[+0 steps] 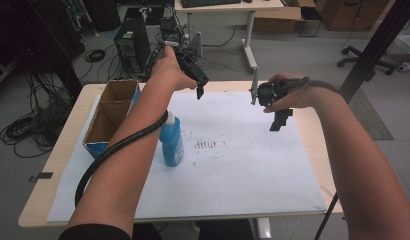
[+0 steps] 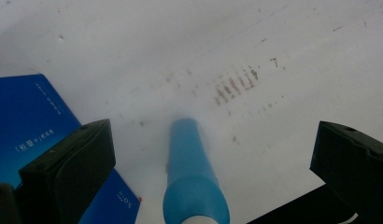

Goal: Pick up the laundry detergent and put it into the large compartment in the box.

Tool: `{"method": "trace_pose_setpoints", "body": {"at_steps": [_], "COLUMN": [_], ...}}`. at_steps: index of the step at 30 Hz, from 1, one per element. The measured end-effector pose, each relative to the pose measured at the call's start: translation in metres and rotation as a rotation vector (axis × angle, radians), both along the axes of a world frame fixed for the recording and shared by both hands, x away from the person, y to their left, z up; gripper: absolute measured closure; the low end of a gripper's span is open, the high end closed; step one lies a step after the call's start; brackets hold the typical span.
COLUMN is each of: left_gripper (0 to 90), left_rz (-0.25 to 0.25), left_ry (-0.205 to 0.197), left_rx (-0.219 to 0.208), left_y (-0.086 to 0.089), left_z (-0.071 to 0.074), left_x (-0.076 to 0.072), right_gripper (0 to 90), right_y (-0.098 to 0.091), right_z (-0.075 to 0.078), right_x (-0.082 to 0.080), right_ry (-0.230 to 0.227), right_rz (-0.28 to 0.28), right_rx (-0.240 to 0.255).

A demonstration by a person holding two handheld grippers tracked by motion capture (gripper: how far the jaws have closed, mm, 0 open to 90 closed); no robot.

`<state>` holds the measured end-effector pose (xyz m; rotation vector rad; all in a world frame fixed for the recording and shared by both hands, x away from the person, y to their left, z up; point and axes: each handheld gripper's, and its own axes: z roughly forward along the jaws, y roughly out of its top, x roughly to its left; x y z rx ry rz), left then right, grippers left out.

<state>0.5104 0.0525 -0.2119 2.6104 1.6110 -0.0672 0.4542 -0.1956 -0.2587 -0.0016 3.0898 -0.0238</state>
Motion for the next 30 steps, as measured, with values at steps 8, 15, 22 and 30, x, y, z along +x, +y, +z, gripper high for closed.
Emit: {"method": "trace_pose_setpoints", "body": {"at_steps": [8, 15, 22, 30], "left_gripper": [0.2, 0.2, 0.2, 0.2], "left_rz": [-0.001, 0.012, 0.045, 0.124], "left_ry": [-0.005, -0.016, -0.021, -0.018], "left_rx": [0.000, 0.007, 0.008, 0.035], "left_y": [0.001, 0.002, 0.005, 0.007], "left_z": [0.005, 0.013, 0.016, 0.016], "left_x": [-0.006, -0.016, -0.026, -0.038], "right_gripper": [5.4, 5.4, 5.4, 5.3], "right_y": [0.001, 0.001, 0.002, 0.005], "right_z": [0.001, 0.003, 0.002, -0.001], "right_x": [-0.002, -0.004, -0.007, -0.005], "right_ry": [-0.003, -0.010, -0.009, -0.003], "right_rz": [0.000, 0.000, 0.016, 0.029], "right_rx": [0.002, 0.002, -0.005, -0.001]}}
